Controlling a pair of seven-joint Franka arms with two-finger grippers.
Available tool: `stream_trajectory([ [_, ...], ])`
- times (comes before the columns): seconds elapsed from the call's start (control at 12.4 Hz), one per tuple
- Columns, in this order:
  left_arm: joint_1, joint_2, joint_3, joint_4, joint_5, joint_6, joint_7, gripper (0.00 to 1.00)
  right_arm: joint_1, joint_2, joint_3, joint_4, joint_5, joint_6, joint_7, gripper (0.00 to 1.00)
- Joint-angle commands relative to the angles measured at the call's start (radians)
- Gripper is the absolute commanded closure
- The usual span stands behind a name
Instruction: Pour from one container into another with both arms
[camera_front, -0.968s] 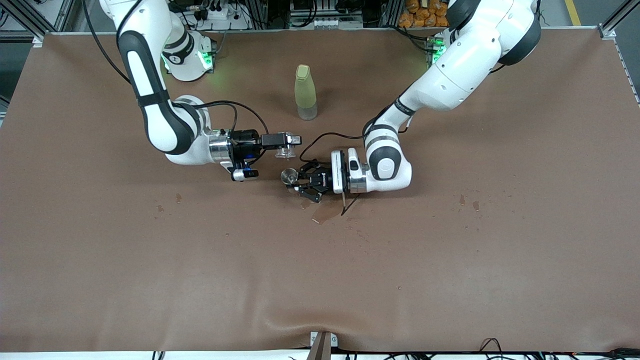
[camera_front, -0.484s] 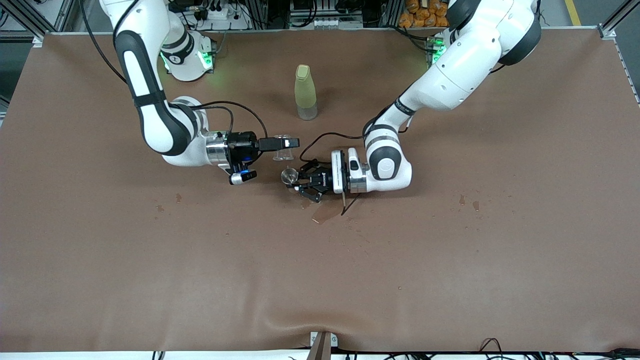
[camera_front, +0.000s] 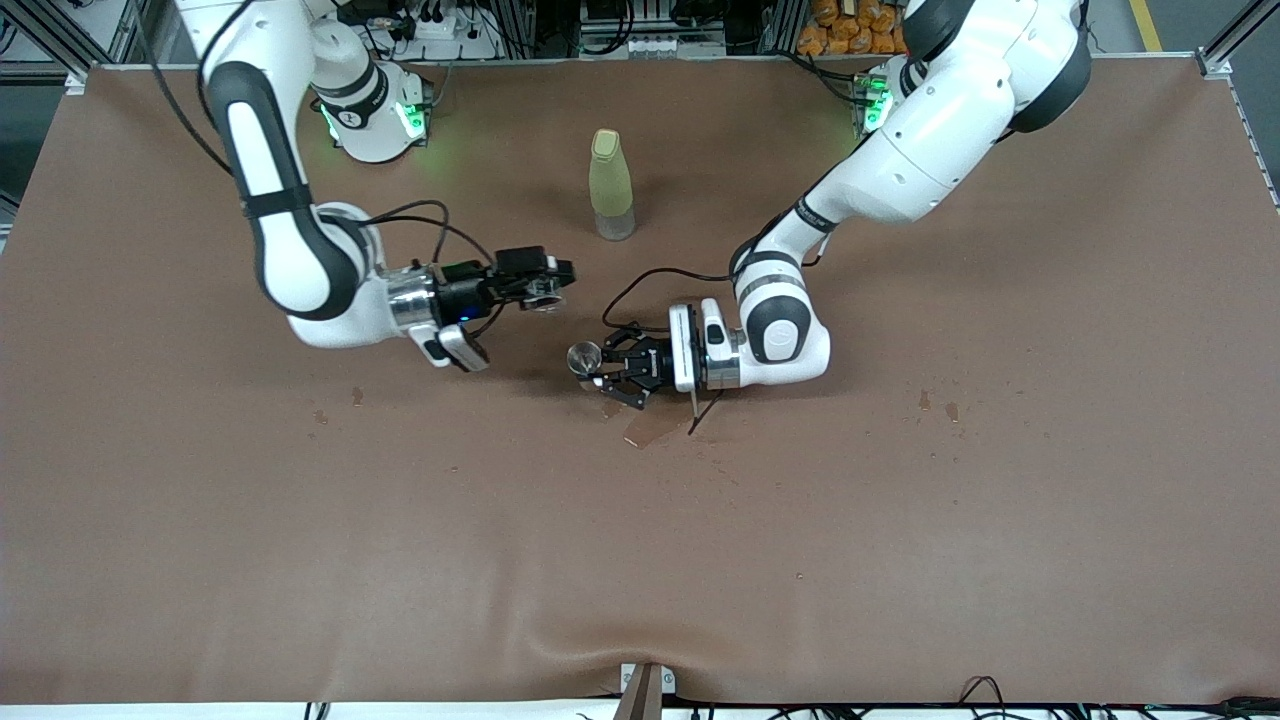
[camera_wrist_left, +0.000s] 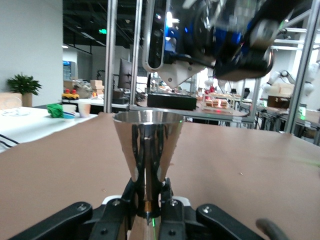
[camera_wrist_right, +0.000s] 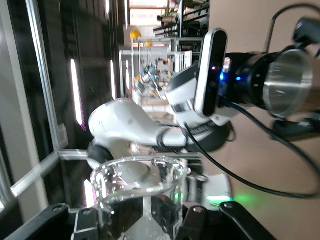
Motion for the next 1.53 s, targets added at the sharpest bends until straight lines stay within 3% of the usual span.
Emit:
stream_trajectory([
  [0.0, 0.070, -0.066, -0.022, -0.055, -0.012, -0.011, -0.043, 1.00, -0.044, -0.017, -0.044, 0.024, -0.126, -0.072, -0.232, 1.00],
  [0.48, 0.289, -0.211, -0.039, -0.210, 0.091, -0.093, -0.133, 1.00, -0.246, -0.014, -0.101, 0.025, -0.382, -0.216, -0.698, 1.00],
  [0.81, 0.579, -0.294, -0.037, -0.293, 0.426, -0.319, -0.303, 1.00, -0.403, 0.024, -0.099, 0.062, -0.497, -0.216, -1.083, 1.00],
  [1.21, 0.881, -0.216, -0.031, -0.284, 0.793, -0.457, -0.261, 1.00, -0.538, 0.197, -0.099, 0.111, -0.504, -0.216, -1.496, 1.00],
  [1.45, 0.986, -0.110, -0.024, -0.274, 0.830, -0.468, -0.129, 1.00, -0.583, 0.312, -0.098, 0.183, -0.501, -0.218, -1.677, 1.00],
])
